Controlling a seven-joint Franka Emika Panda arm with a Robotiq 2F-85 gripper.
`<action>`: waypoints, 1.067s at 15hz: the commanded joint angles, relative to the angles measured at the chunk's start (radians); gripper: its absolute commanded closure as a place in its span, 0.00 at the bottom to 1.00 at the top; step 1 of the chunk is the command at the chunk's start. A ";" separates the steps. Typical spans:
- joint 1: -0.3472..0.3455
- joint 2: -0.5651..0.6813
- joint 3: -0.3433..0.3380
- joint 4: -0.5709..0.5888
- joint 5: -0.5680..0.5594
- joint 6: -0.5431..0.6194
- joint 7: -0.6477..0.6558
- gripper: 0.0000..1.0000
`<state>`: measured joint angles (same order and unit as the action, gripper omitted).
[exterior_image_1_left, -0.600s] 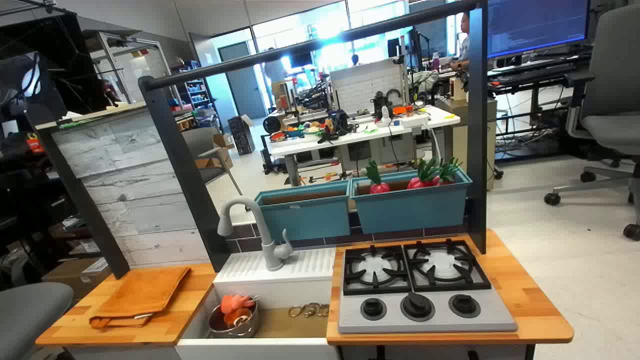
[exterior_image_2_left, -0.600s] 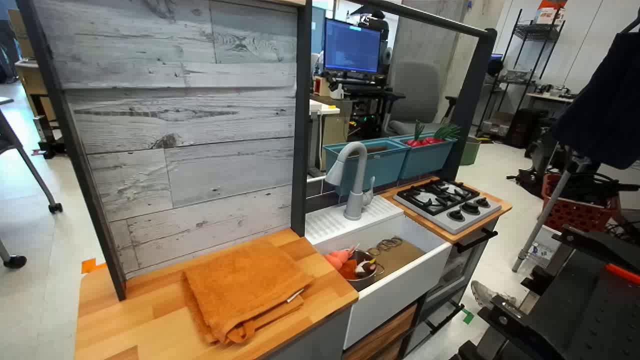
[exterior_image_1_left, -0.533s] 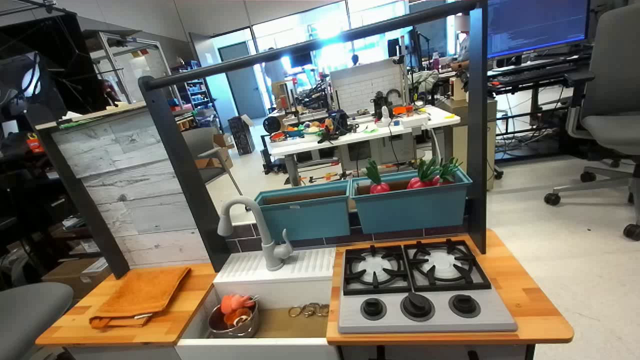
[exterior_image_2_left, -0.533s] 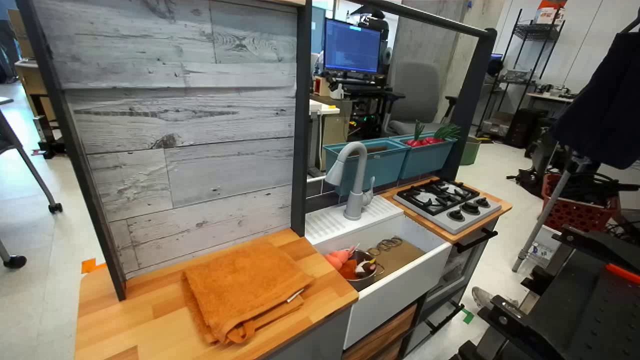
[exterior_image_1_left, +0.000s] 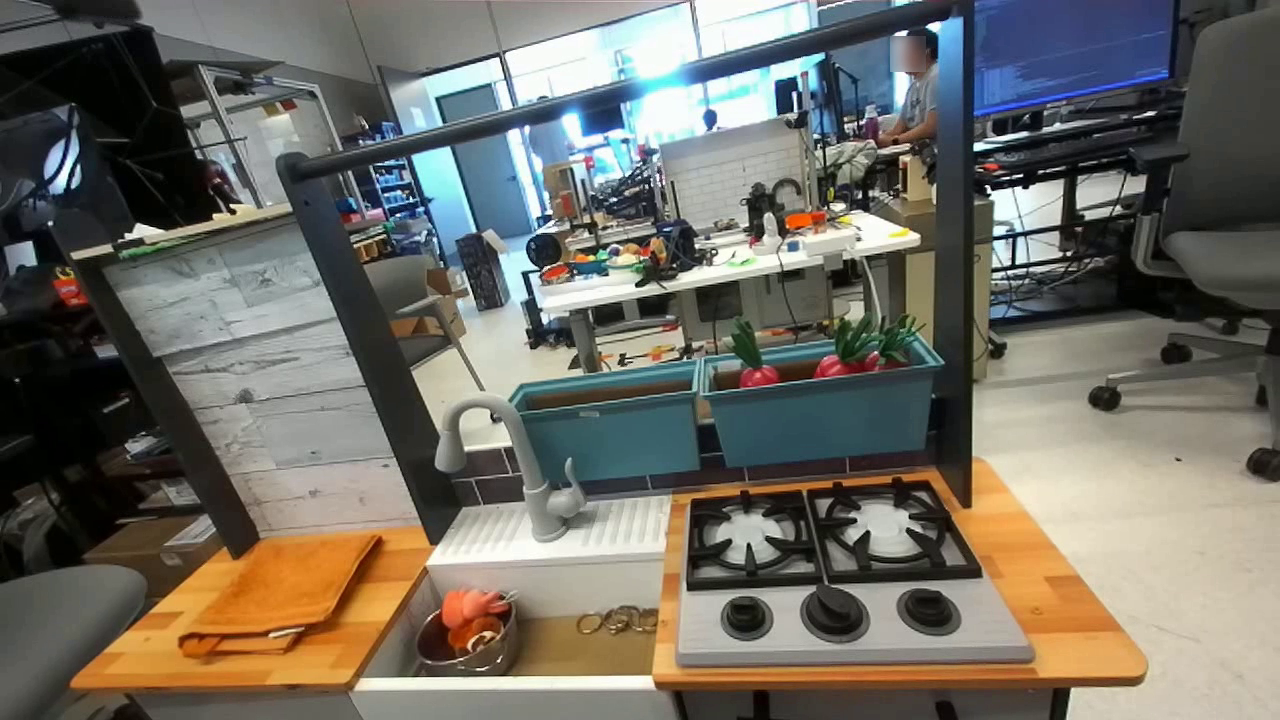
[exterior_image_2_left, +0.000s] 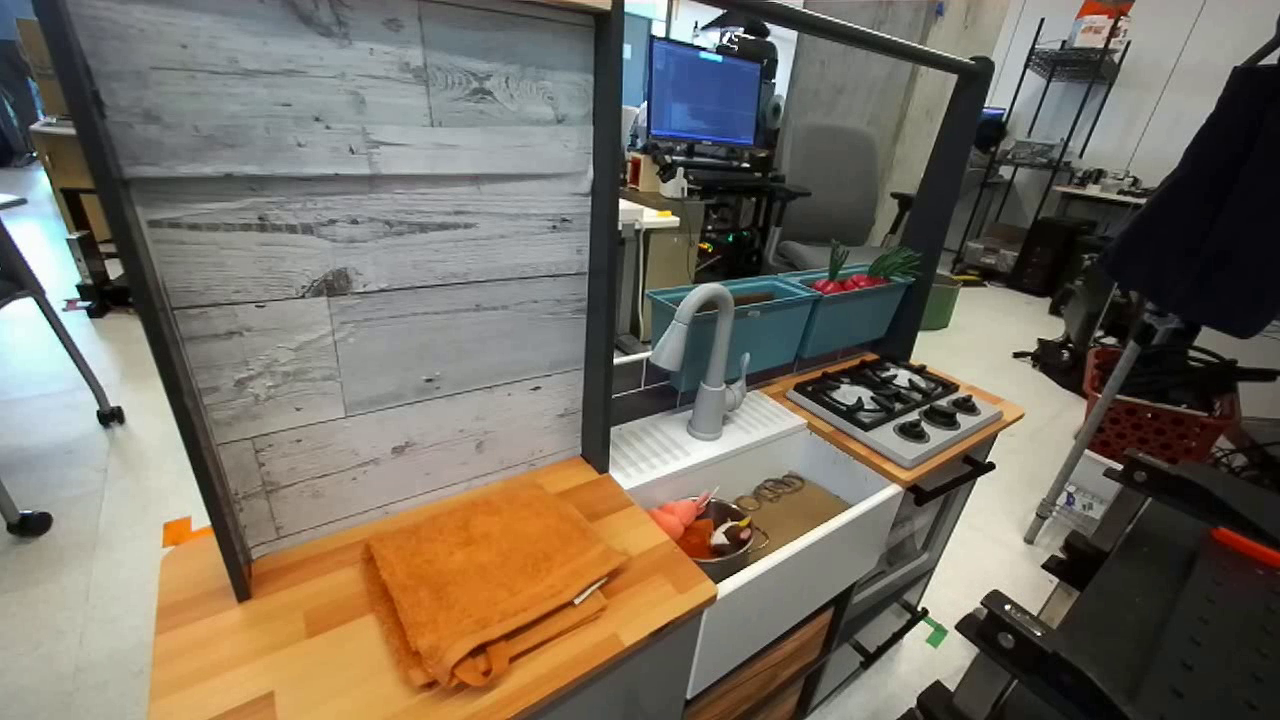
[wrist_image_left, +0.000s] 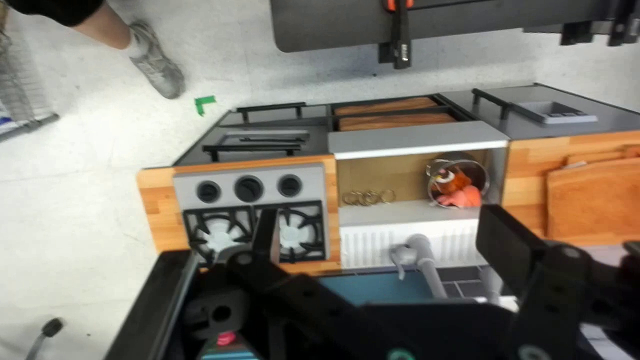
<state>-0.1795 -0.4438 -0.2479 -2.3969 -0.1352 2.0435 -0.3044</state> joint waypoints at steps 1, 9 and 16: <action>0.109 0.081 0.029 -0.004 0.204 0.072 0.033 0.00; 0.133 0.352 0.206 0.011 0.102 0.240 0.423 0.00; 0.151 0.498 0.228 0.061 0.075 0.322 0.516 0.00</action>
<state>-0.0467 0.0010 -0.0318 -2.3408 -0.0466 2.3133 0.1693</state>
